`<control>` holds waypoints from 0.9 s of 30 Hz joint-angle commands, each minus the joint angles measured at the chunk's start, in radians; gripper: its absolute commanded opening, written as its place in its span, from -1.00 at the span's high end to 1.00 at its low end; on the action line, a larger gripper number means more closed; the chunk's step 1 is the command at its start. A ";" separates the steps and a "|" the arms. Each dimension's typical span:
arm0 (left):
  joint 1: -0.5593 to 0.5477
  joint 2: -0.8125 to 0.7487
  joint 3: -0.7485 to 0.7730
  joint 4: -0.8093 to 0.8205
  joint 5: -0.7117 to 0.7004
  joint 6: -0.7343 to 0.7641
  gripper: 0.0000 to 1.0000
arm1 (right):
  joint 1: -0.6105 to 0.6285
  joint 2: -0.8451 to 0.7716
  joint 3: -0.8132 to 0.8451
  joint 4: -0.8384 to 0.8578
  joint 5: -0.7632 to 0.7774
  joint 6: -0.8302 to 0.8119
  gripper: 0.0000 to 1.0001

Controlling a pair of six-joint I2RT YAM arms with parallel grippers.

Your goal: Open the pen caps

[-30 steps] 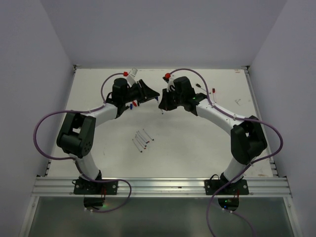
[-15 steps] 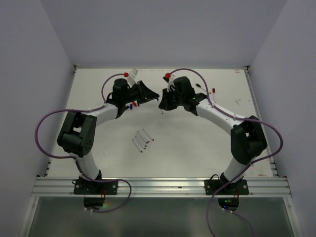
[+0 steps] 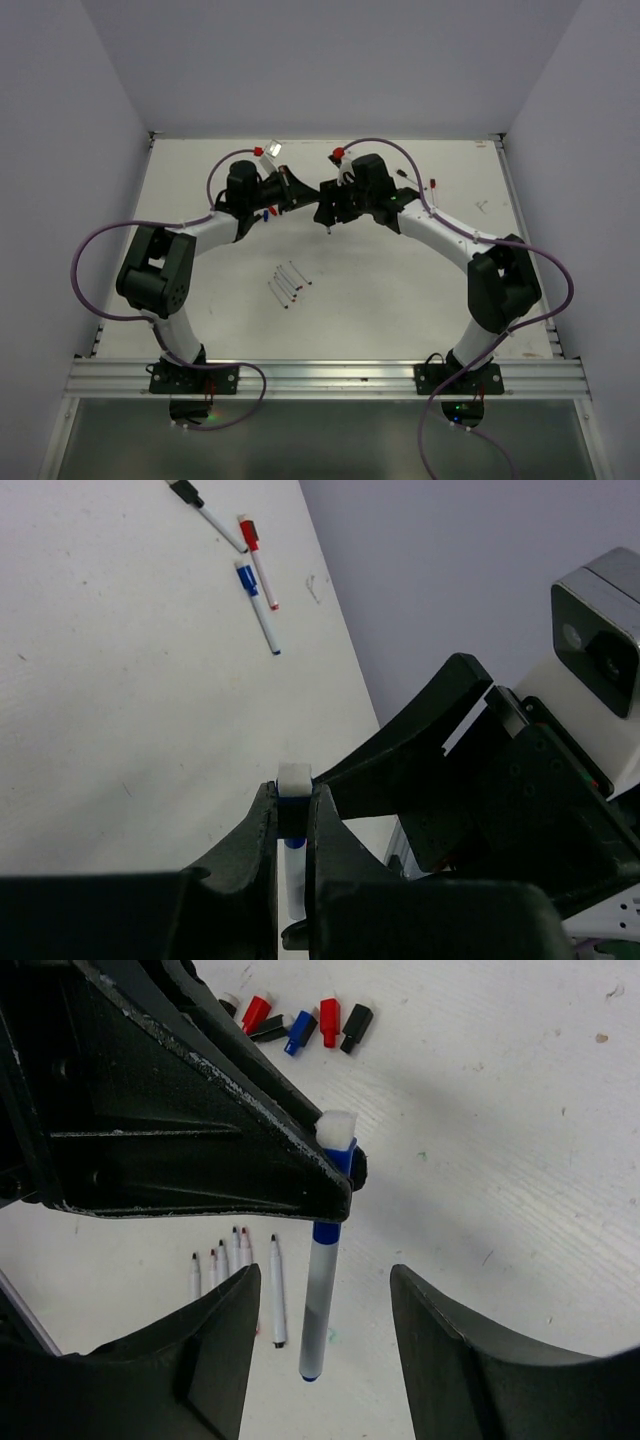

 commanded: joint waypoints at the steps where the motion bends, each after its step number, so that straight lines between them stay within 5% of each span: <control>1: 0.021 -0.028 -0.033 0.155 0.084 -0.063 1.00 | -0.014 -0.049 -0.005 0.050 -0.093 -0.017 -0.15; 3: 0.034 -0.033 -0.056 0.223 0.107 -0.110 1.00 | -0.029 -0.052 -0.030 0.089 -0.141 0.011 -0.01; 7: 0.048 -0.043 -0.079 0.257 0.107 -0.138 1.00 | -0.038 -0.041 -0.054 0.167 -0.210 0.052 1.00; 13: 0.042 -0.091 -0.021 -0.028 -0.100 -0.031 1.00 | -0.012 -0.033 -0.096 0.218 -0.147 0.103 1.00; 17: -0.013 -0.129 0.129 -0.371 -0.406 0.110 1.00 | 0.096 -0.038 -0.085 0.166 0.178 0.023 1.00; 23: -0.022 -0.112 0.176 -0.470 -0.565 0.112 1.00 | 0.233 -0.026 -0.099 0.144 0.699 -0.073 1.00; 27: -0.015 -0.083 0.206 -0.487 -0.571 0.098 1.00 | 0.275 -0.010 -0.119 0.166 0.832 -0.110 1.00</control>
